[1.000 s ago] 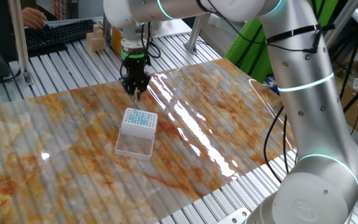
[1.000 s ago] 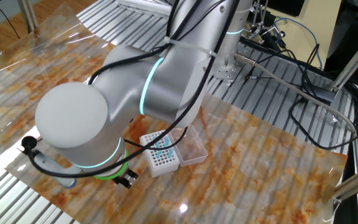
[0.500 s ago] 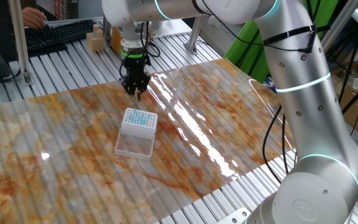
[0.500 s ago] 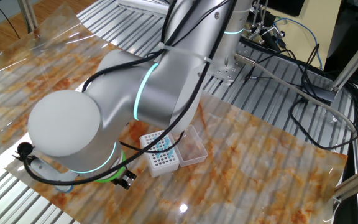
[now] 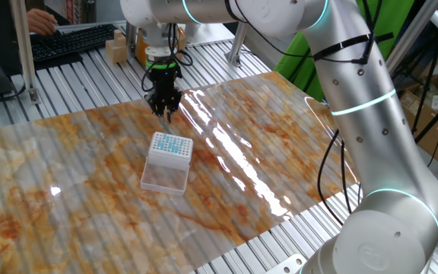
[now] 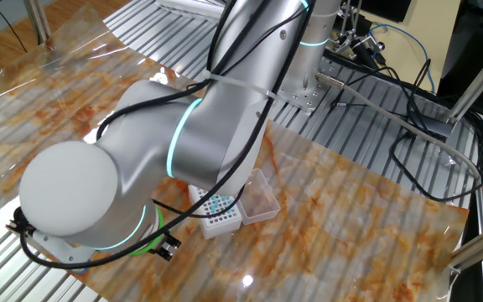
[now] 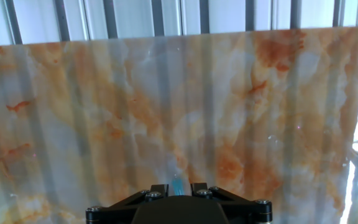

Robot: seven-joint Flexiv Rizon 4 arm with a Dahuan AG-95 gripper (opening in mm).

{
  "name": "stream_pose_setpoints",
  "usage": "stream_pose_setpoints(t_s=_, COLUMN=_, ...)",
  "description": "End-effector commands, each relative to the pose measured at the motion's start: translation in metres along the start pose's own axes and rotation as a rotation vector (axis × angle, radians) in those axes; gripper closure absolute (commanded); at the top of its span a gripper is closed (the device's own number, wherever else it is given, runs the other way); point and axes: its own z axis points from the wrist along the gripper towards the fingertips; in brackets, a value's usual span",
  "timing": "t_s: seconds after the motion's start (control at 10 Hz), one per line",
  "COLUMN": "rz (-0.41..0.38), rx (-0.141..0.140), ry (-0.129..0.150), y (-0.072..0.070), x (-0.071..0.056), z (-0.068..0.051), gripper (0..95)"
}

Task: Insert a medium pipette tip into the holder for medium pipette tips

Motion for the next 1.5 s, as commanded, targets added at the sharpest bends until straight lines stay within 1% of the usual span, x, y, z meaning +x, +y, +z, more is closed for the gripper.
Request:
stream_pose_setpoints(t_s=0.1, rz=-0.001, rx=0.000, ry=0.002, y=-0.0006, x=0.0027, z=0.0007, gripper=76.0)
stream_pose_setpoints(t_s=0.3, rz=-0.002, rx=-0.001, ry=0.014, y=-0.0016, x=0.0022, z=0.0016, gripper=76.0)
stream_pose_setpoints(t_s=0.6, rz=0.000, rx=-0.003, ry=0.019, y=-0.0018, x=0.0019, z=0.0025, gripper=76.0)
stream_pose_setpoints(t_s=1.3, rz=0.001, rx=-0.005, ry=0.019, y=-0.0029, x=0.0013, z=0.0091, gripper=76.0)
stream_pose_setpoints(t_s=1.5, rz=0.000, rx=-0.008, ry=0.027, y=-0.0034, x=0.0012, z=0.0104, gripper=76.0)
